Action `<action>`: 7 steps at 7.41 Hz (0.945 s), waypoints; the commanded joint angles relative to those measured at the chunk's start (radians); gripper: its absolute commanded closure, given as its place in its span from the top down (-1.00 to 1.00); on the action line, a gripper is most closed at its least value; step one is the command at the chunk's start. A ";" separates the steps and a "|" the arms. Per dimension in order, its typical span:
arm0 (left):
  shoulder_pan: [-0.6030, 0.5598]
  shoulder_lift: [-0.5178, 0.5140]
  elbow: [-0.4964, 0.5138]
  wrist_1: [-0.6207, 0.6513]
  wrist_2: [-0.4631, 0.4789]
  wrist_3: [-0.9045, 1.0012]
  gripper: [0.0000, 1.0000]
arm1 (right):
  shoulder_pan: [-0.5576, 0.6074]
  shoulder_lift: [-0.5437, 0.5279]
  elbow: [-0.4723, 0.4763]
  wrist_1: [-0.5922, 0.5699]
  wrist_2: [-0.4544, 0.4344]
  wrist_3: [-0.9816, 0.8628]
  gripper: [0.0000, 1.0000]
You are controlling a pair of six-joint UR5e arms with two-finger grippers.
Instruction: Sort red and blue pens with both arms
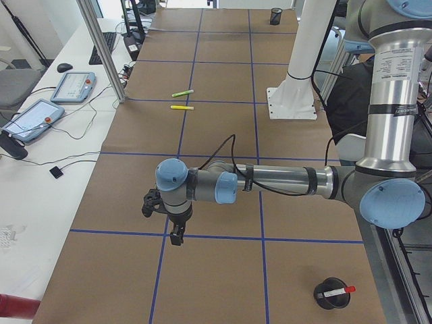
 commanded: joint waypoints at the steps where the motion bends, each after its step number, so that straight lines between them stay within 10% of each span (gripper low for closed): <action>1: 0.000 -0.005 -0.006 -0.002 0.000 0.003 1.00 | 0.001 -0.002 0.011 0.000 0.000 0.000 1.00; 7: 0.000 0.000 -0.011 -0.002 0.000 0.003 1.00 | 0.001 -0.009 0.037 0.000 -0.006 0.000 1.00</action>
